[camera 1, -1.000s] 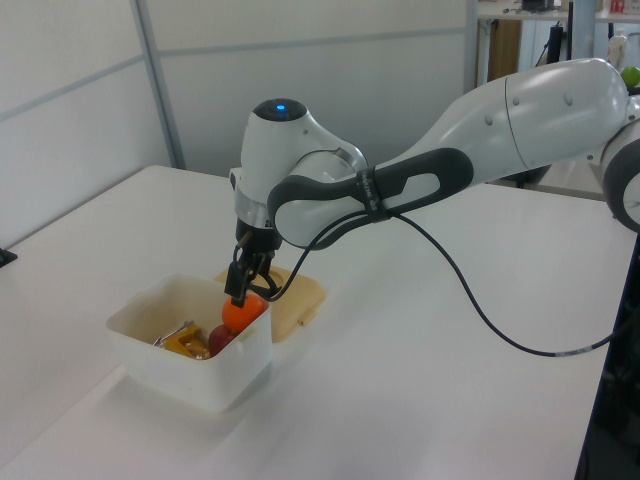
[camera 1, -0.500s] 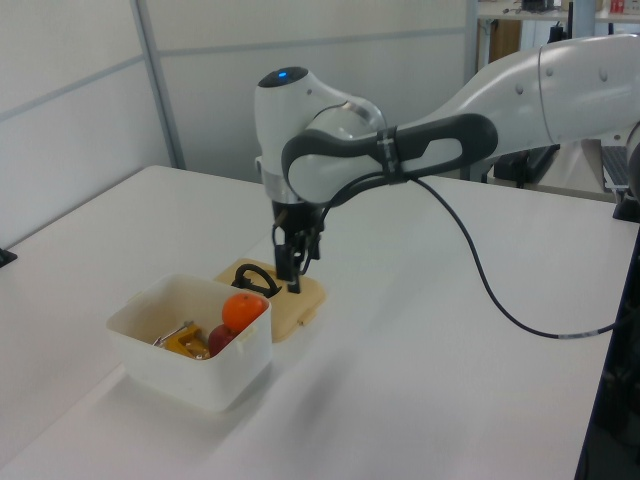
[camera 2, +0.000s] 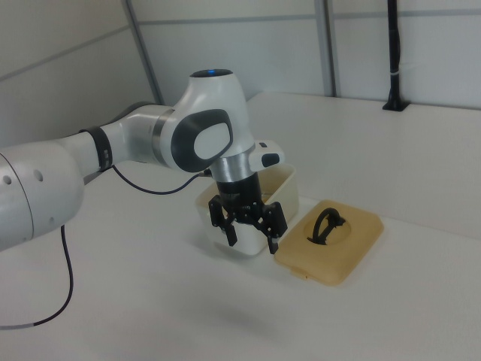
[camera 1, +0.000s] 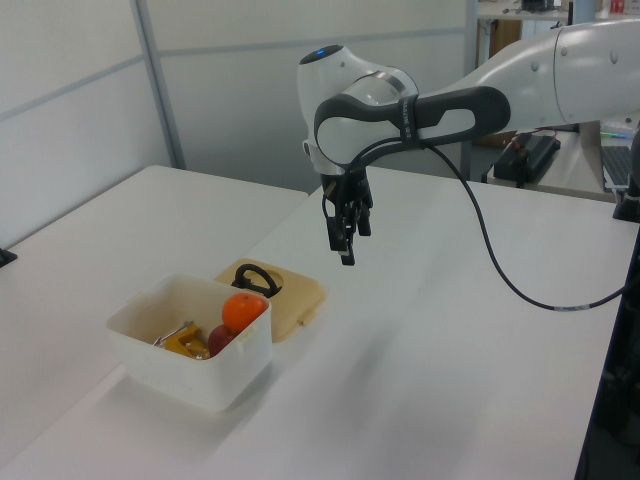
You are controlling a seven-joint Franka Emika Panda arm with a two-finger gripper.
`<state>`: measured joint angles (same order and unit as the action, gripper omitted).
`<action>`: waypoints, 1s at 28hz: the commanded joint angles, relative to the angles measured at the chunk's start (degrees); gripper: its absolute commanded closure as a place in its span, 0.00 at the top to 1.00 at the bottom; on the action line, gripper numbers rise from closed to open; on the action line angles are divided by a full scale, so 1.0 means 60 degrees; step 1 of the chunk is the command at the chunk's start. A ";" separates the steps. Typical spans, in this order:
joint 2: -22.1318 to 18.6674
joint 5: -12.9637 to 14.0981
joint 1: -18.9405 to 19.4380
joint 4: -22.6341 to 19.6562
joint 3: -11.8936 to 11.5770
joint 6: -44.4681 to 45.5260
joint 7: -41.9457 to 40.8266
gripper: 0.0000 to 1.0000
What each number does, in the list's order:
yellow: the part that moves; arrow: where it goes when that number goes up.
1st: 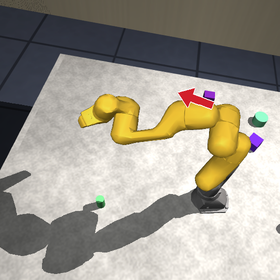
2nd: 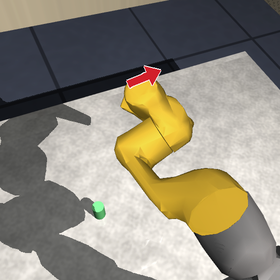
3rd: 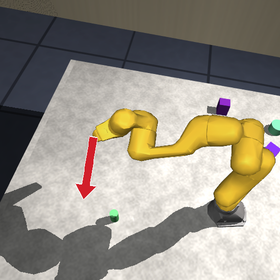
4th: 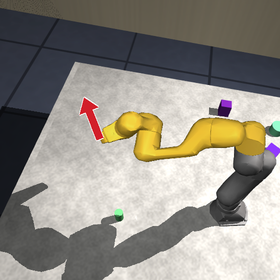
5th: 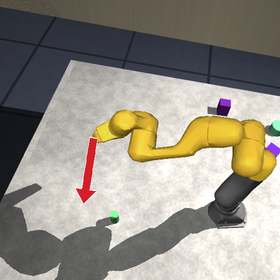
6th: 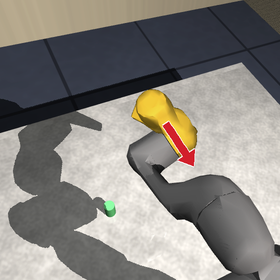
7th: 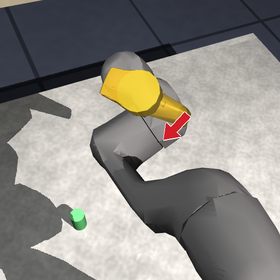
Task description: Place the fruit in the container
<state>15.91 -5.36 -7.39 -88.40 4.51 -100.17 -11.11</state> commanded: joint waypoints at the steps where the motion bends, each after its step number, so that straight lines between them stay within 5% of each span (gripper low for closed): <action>1: -0.0118 0.0206 -0.0028 -0.0106 -0.0019 0.0040 -0.0243 1.00; 28: -0.0133 0.0293 -0.0438 -0.0047 0.0040 0.0070 -0.0316 1.00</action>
